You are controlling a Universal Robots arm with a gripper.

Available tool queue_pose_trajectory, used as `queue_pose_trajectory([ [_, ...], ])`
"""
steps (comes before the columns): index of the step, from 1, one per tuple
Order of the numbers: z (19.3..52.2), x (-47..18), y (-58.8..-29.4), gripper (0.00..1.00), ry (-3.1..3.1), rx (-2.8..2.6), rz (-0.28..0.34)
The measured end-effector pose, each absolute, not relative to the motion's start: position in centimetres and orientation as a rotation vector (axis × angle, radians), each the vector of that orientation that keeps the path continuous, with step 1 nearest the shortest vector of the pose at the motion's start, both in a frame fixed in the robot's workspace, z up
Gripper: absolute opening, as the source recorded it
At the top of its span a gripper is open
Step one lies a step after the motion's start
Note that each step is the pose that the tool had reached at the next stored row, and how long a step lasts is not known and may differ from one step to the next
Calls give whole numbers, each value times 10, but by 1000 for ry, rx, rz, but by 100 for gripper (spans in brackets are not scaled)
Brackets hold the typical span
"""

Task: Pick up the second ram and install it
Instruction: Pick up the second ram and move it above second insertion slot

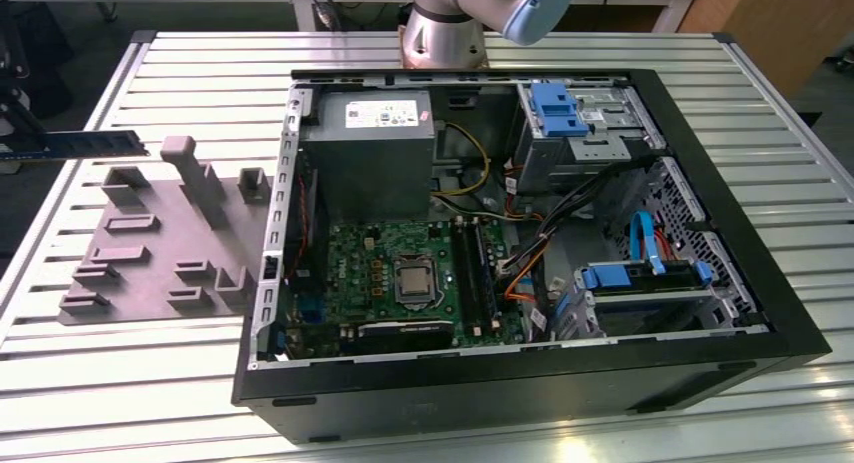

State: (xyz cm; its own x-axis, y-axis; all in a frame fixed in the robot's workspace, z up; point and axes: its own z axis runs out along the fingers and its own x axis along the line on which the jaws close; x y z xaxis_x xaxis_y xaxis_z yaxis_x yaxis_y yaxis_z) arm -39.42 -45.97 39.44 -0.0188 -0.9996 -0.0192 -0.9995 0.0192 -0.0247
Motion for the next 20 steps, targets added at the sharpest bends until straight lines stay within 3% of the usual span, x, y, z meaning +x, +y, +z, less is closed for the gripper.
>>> queue_pose_trajectory([
  [20,394,-386,-460,14,2220,-2179,-7],
])
